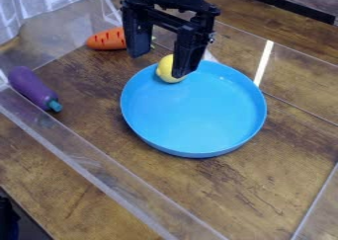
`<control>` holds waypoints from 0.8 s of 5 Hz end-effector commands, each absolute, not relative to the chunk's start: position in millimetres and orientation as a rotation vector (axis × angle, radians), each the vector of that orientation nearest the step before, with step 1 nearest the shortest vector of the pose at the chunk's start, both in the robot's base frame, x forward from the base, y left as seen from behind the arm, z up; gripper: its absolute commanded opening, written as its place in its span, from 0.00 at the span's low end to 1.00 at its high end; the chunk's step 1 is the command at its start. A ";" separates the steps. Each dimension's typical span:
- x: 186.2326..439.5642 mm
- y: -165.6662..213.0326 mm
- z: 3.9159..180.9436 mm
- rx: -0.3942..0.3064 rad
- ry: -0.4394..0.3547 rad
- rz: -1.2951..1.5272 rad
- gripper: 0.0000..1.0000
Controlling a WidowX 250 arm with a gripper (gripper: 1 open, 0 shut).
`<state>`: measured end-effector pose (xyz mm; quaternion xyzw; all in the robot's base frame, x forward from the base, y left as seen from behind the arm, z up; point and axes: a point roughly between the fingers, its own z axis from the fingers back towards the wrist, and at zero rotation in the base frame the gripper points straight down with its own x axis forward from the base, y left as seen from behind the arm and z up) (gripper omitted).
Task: Put the purple eggplant on the blue tray
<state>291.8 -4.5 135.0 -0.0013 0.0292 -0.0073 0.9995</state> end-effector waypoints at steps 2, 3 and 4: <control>291.4 3.0 130.3 -0.012 0.077 0.050 1.00; 289.2 2.4 121.1 -0.015 0.087 0.092 1.00; 284.9 9.2 112.2 -0.024 0.092 0.161 1.00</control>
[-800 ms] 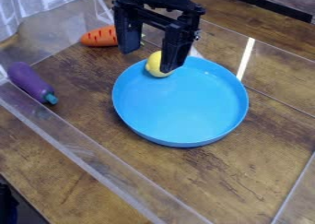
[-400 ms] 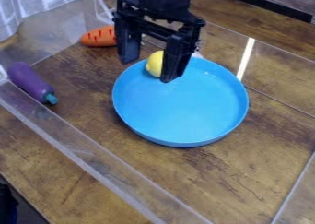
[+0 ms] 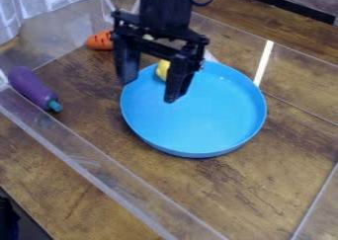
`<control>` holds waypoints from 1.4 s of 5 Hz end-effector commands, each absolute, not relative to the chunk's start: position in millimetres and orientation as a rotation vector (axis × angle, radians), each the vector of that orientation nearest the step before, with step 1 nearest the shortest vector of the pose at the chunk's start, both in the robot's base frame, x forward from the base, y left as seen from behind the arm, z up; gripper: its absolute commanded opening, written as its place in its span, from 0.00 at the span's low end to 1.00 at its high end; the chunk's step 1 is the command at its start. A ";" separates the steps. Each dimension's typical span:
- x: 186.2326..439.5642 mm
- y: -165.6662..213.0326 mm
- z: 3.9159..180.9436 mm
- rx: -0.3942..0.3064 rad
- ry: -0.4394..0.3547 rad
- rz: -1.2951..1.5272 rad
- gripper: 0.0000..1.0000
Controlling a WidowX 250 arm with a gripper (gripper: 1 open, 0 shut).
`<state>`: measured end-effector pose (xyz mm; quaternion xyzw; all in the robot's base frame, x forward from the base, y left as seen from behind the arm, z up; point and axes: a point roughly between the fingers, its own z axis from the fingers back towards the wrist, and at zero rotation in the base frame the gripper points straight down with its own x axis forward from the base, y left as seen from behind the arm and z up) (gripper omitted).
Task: Put the purple eggplant on the blue tray
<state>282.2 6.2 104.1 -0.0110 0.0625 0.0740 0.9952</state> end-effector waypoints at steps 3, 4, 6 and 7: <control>265.3 58.4 110.6 -0.055 0.086 0.399 1.00; 263.5 89.3 104.8 -0.088 0.065 0.542 1.00; 258.5 129.7 88.4 -0.148 0.024 0.769 1.00; 255.4 138.8 79.0 -0.163 0.013 0.817 1.00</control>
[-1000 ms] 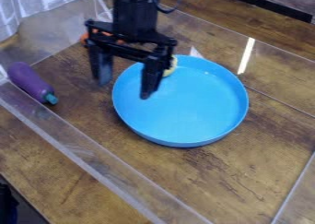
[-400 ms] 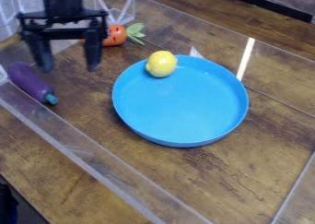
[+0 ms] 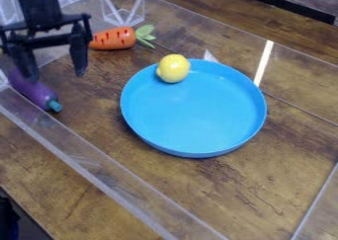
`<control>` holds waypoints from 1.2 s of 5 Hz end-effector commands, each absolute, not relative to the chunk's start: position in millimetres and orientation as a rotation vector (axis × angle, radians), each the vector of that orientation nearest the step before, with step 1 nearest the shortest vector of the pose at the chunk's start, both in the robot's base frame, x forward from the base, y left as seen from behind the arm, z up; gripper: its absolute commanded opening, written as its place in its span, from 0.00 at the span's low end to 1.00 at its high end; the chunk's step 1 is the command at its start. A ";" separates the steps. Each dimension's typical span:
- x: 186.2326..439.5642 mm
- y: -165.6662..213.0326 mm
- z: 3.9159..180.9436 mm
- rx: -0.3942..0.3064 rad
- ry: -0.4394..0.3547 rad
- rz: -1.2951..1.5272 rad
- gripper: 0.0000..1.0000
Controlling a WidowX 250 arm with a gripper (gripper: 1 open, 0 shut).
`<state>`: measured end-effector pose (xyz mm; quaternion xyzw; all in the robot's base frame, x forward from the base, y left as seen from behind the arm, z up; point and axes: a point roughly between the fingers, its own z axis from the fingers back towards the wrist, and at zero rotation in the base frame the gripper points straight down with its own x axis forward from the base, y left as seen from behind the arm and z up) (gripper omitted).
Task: Put the purple eggplant on the blue tray
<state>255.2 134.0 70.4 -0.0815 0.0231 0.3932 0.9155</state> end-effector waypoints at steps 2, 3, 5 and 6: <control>258.0 156.2 63.8 -0.200 -0.003 0.871 1.00; 262.1 163.0 58.4 -0.211 -0.006 0.872 1.00; 272.4 182.0 65.4 -0.234 -0.024 1.029 1.00; 276.5 197.9 58.2 -0.249 -0.029 1.053 1.00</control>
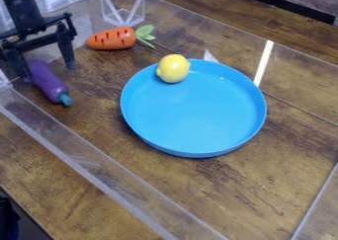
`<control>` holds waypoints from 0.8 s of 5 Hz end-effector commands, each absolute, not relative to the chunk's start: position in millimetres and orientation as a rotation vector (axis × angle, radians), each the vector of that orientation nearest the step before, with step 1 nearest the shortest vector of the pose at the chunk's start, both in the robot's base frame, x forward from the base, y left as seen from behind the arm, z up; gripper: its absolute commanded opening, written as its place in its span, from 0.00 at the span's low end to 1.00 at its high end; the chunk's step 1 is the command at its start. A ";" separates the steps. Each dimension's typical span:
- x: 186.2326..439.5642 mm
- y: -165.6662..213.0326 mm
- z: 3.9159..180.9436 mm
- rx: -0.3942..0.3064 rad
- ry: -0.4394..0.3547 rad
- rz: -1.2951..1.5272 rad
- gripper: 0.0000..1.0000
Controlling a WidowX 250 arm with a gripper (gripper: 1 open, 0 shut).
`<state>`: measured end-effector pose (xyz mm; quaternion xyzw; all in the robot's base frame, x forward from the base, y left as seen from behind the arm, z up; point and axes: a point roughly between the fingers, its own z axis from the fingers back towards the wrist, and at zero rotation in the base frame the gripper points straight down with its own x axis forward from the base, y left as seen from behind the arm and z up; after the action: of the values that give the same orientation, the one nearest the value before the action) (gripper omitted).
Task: Put the purple eggplant on the blue tray
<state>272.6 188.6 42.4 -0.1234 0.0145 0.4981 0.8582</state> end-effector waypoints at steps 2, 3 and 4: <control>284.4 193.9 43.6 -0.272 -0.038 1.089 1.00; 291.1 189.5 42.0 -0.269 -0.049 1.139 1.00; 296.7 189.1 38.8 -0.267 -0.049 1.139 0.00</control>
<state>286.9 187.2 24.0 -0.1298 0.0041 0.5465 0.8273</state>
